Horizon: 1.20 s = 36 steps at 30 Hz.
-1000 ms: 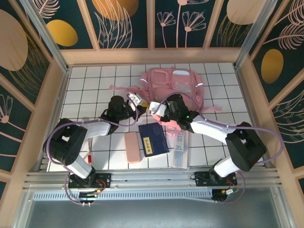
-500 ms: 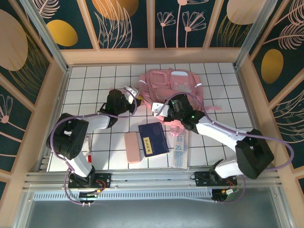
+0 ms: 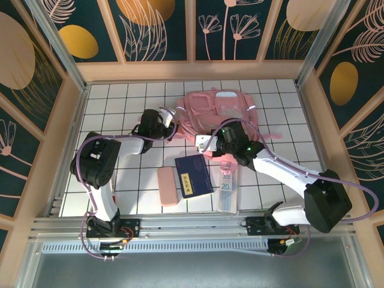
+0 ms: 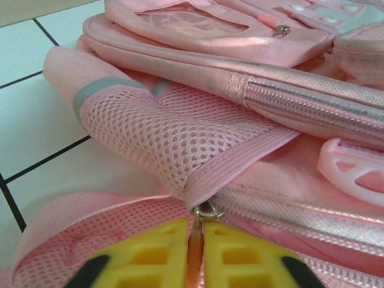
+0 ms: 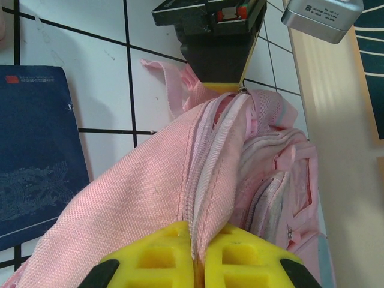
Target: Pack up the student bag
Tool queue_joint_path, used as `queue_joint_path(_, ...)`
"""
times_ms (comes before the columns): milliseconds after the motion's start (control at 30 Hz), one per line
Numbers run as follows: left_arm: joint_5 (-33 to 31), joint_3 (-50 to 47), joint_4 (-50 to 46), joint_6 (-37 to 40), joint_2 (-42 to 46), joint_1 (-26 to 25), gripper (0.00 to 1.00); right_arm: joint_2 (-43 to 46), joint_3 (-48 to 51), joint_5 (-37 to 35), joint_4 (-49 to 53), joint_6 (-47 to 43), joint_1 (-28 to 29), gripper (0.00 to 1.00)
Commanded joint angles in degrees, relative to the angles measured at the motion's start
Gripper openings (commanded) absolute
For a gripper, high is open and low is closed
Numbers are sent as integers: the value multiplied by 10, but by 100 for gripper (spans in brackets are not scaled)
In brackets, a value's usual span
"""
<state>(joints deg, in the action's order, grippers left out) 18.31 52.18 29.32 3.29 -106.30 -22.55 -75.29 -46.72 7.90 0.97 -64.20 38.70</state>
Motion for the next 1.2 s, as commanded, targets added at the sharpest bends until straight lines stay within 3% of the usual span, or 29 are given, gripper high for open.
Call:
queue_joint_path(0,72,-13,26,54,44,14,35,6,-16,30,-33,9,-4,2)
queue_joint_path(33,87,-21,32,74,60,14,40,2,-17,34,-36,22,-6,10)
queue_joint_path(100,95,-37,30,121,100,14,48,-12,-25,52,-39,59,-14,35)
queue_joint_path(167,101,-41,6,174,125,14,54,-21,-35,77,-42,119,-29,48)
queue_joint_path(267,132,-33,-50,259,147,9,55,-21,-49,118,-20,203,-53,74)
queue_joint_path(333,163,-26,-88,324,155,-1,55,-4,-43,111,-34,281,-62,84)
queue_joint_path(367,175,-23,-107,357,158,-10,55,7,-37,71,-60,371,-69,99)
queue_joint_path(467,198,-5,-160,443,156,-41,60,26,-70,-154,-33,651,-87,99)
queue_joint_path(533,197,18,-184,460,142,-66,60,19,-118,-264,116,832,-122,99)
queue_joint_path(567,200,31,-205,477,133,-80,60,12,-137,-274,203,920,-148,99)
queue_joint_path(667,191,67,-226,510,106,-121,60,-3,-122,-86,280,958,-257,95)
queue_joint_path(733,182,83,-225,512,88,-137,59,-10,-84,62,258,949,-320,77)
queue_joint_path(800,180,97,-227,512,64,-147,58,-17,-46,158,220,962,-373,64)
queue_joint_path(1167,132,110,-191,478,41,-173,57,-143,-62,221,167,943,-384,57)
